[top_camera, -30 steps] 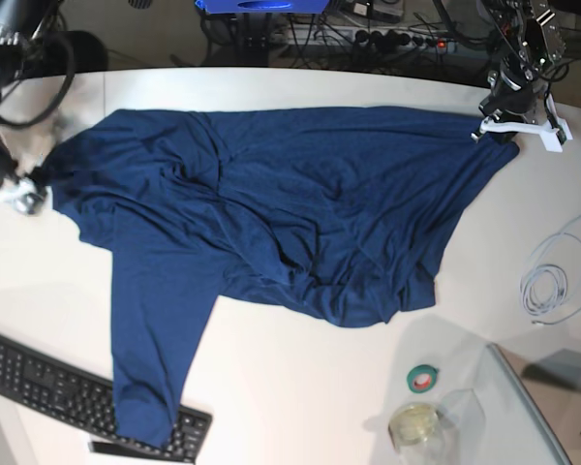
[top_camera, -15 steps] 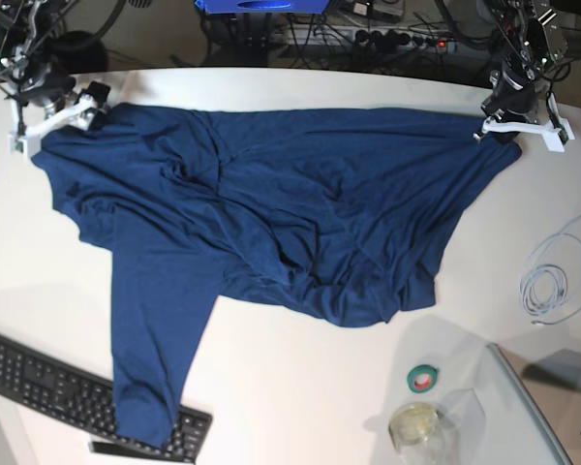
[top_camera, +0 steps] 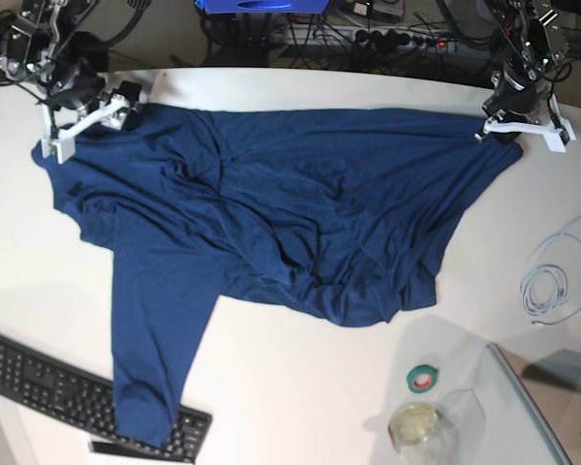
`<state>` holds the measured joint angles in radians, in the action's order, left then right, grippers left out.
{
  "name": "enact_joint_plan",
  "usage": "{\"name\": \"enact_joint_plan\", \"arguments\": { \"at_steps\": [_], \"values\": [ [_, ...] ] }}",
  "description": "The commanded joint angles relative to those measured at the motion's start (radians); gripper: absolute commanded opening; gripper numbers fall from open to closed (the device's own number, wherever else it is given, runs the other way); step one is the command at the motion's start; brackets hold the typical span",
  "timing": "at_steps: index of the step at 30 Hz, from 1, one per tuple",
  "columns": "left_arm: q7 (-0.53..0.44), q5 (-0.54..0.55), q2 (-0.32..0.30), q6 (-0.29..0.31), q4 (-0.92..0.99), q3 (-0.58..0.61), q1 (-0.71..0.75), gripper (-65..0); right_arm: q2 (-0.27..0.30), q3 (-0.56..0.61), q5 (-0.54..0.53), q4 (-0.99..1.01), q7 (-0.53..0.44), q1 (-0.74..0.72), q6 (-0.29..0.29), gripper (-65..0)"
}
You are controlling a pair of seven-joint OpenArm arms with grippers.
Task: Layout the t-shirt on the table in an organized manner, then fold the t-shirt properly
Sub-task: 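Pull the shirt taut between both grippers, away from each other, then hold the shirt edges with both grippers and adjust the left grip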
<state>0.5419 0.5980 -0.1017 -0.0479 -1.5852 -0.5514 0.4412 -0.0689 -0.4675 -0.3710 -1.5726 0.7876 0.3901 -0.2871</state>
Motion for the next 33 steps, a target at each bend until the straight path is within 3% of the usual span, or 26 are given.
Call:
{"name": "enact_joint_plan", "arguments": {
  "at_steps": [1, 8, 14, 16, 24, 33],
  "values": [
    [-0.019, -0.002, -0.011, 0.007, -0.014, -0.008, 0.005, -65.0, 0.002, -0.001, -0.004, 0.004, 0.016, 0.007, -0.002, -19.7],
    [-0.018, -0.002, -0.016, 0.007, -0.014, -0.006, 0.005, -65.0, 0.005, -0.001, -0.004, 0.051, -0.013, 0.007, -0.002, -22.2],
    [-0.018, -0.002, -0.016, 0.007, -0.017, -0.006, 0.005, -65.0, 0.004, -0.001, -0.006, 0.05, -0.02, 0.014, -0.004, -60.0],
    [-0.016, -0.002, -0.016, 0.007, -0.019, -0.006, 0.005, -65.0, 0.002, -0.001, -0.006, 0.014, -0.017, 0.033, -0.004, -64.5],
    [-0.016, -0.002, -0.01, 0.007, -0.094, -0.002, 0.034, -65.0, 0.001, -0.012, -0.007, -0.214, 0.079, 0.1, -0.004, -65.0],
    [-0.015, -0.002, -0.007, 0.007, -0.062, -0.005, 0.049, -65.0, 0.005, -0.012, -0.006, -0.228, 0.102, 0.097, -0.002, -65.0]
  ]
}}
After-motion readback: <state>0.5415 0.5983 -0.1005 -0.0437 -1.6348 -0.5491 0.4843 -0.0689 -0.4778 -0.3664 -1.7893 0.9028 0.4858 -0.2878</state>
